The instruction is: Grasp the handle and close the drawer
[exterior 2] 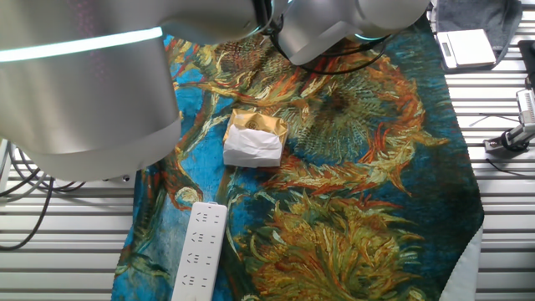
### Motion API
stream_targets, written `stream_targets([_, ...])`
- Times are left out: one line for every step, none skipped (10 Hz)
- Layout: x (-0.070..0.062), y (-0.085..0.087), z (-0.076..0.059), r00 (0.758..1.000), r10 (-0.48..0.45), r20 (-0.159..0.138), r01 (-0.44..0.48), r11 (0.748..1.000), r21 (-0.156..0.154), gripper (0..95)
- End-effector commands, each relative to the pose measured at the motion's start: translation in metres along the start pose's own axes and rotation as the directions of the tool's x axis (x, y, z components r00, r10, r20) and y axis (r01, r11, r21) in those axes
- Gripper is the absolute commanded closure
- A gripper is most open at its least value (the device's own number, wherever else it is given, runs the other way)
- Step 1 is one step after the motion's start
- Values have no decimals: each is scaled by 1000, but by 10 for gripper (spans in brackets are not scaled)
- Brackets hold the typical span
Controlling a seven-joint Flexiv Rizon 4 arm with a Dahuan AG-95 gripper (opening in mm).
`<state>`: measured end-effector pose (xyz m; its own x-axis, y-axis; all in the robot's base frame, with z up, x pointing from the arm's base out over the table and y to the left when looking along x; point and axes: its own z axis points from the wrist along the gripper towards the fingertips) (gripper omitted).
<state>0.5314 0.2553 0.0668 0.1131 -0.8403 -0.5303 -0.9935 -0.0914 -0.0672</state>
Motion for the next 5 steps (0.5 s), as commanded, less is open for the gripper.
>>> stream_targets([0, 0, 1, 1000, 1, -1, -1, 1000, 0, 760])
stream_targets([0, 0, 1, 1000, 2, -1, -2, 1000, 0, 760])
stream_targets([0, 0, 1, 1000, 2, -2, -2, 1000, 0, 760])
stream_targets([0, 0, 1, 1000, 3, -1, -3, 1000, 0, 950])
stream_targets([0, -1, 1, 1000, 4, -1, -4, 1000, 0, 950])
